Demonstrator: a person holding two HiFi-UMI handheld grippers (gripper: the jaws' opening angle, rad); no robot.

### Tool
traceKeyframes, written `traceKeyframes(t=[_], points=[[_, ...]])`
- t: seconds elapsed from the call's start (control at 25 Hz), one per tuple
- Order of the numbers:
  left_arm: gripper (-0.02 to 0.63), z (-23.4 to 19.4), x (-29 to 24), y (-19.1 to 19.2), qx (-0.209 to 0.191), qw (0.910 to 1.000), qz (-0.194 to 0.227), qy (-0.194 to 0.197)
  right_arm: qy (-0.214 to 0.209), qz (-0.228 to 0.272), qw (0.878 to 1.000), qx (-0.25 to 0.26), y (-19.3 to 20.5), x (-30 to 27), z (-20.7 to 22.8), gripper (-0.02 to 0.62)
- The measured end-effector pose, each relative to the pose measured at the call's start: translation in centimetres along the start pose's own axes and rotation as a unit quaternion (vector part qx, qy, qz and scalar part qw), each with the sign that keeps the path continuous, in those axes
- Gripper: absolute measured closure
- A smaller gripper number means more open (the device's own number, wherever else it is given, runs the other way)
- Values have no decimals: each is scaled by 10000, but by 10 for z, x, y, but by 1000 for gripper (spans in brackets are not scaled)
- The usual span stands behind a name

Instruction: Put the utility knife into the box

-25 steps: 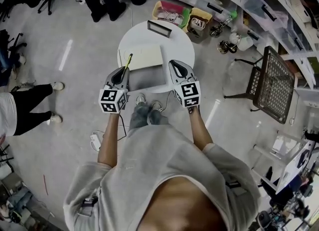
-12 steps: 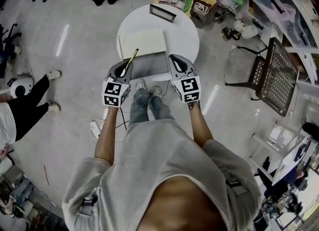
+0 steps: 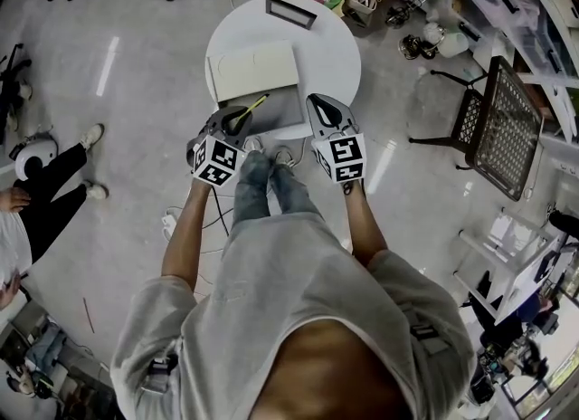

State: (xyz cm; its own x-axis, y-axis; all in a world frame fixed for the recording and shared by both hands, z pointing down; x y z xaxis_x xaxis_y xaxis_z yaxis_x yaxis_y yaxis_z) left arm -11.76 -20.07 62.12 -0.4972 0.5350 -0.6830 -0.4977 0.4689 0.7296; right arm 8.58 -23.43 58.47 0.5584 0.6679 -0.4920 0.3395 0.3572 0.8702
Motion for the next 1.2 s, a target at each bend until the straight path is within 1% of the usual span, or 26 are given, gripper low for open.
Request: traceKeyframes(t=[0.08,0.2,0.28,0.48,0.6,0.88,1.2], points=[[568,6,-9,0,-332,9992,-136,163,38,-7,10000,-88,2,1,3,559],[568,12,-22,0,-686,9965,-290,379,84,-32,9998,-160,6,2,7,558],[568,15,-29,2,-827,9946,-363,506,105,-62,9998,-167,8,3,6,558],[568,21,-48,4,-983,9906,-520,793,119,-124,9997,-170,10,5,7,558],[568,24,-61,11,-943,9887,-653,968,99,-156,9997,-168,12,6,5,558],[568,28,-90,32,-702,9837,-1010,1313,74,-200,9997,-142,12,3,4,558],[568,29,-109,49,-411,9799,-1269,1484,1,-244,9996,-130,12,2,3,558]])
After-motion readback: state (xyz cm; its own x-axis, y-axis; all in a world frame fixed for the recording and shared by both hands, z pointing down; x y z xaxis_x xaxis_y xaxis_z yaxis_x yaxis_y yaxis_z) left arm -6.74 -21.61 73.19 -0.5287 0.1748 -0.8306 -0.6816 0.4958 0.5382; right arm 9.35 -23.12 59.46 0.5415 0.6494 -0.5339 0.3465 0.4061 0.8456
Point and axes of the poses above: the fingertips, and each gripper's own axes: x backward along the fingers, z to its right, y out of its underside, the point moved 7 cm from there along x, backward along the fingers, and after that the axes turned 6 degrees about x, right-handed, at the moved point
